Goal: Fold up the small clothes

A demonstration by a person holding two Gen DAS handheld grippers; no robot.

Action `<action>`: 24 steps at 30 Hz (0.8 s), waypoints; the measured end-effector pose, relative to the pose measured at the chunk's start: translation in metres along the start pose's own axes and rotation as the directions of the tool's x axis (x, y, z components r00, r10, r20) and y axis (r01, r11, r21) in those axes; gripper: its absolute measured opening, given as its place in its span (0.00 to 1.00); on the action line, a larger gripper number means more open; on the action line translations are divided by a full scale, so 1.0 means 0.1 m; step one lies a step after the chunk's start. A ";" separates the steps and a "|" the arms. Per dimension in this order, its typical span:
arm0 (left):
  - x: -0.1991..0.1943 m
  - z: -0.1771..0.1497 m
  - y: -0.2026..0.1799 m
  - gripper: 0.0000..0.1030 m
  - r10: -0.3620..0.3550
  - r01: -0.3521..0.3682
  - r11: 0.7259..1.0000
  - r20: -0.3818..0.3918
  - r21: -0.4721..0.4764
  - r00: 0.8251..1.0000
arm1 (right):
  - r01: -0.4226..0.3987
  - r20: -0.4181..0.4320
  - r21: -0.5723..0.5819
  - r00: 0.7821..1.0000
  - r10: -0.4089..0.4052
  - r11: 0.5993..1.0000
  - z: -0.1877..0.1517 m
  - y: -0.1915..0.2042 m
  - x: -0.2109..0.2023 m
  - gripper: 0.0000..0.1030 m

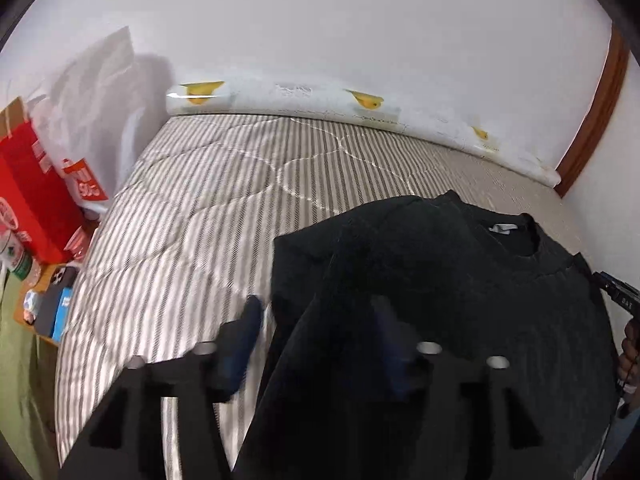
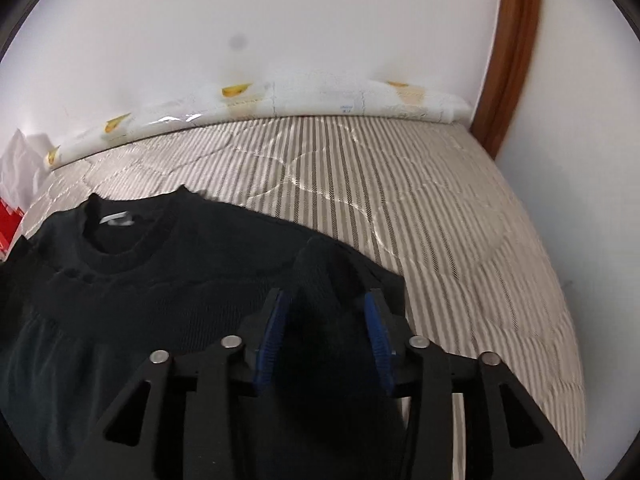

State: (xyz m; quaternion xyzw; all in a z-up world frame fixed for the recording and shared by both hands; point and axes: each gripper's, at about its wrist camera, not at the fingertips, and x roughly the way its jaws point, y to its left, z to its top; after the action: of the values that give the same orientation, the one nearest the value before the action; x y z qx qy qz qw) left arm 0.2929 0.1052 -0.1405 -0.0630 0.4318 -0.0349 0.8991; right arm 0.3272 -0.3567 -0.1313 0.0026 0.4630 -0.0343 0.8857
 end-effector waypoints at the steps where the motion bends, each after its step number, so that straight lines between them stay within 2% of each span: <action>1: -0.07 -0.05 0.03 0.57 0.001 0.000 1.000 0.007 -0.006 1.000 | -0.002 0.016 -0.014 1.000 0.002 1.000 -0.05 0.06 -0.13 0.42; 3: -0.21 -0.17 0.09 0.57 0.000 0.000 1.000 0.012 -0.021 1.000 | -0.007 0.039 -0.042 0.999 0.008 0.999 -0.13 0.22 -0.31 0.46; 8: -0.52 -0.50 0.22 0.57 -0.018 0.019 0.998 0.020 -0.061 1.000 | -0.100 0.056 -0.136 0.993 0.108 0.986 -0.36 0.83 -0.60 0.48; 13: -0.82 -0.87 0.35 0.57 -0.023 0.026 0.996 0.034 -0.080 0.999 | -0.195 0.008 -0.219 0.979 0.202 0.956 -0.61 1.45 -0.55 0.48; 16: -0.95 -1.09 0.43 0.57 -0.014 0.017 0.997 0.041 -0.078 0.999 | -0.098 -0.047 -0.279 0.995 0.088 0.955 -0.67 1.72 -0.32 0.47; 17: -1.00 -1.16 0.45 0.57 -0.012 0.016 0.997 0.045 -0.078 0.999 | -0.086 -0.056 -0.276 0.996 0.073 0.957 -0.66 1.75 -0.27 0.47; 19: -1.05 -1.27 0.53 0.58 -0.021 0.026 0.996 0.052 -0.090 0.998 | -0.085 -0.053 -0.251 0.996 0.074 0.964 -0.62 1.74 -0.23 0.47; 24: -1.11 -1.50 0.65 0.59 -0.095 0.106 0.982 0.078 -0.156 0.992 | -0.071 -0.074 -0.210 0.996 0.056 0.975 -0.54 1.74 -0.11 0.47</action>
State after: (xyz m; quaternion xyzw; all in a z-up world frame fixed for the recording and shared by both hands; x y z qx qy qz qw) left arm 0.1068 0.1696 -0.1573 -0.1575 0.3976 -0.0433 0.9029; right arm 0.2876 -0.1805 -0.1574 -0.0758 0.4933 0.0436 0.8654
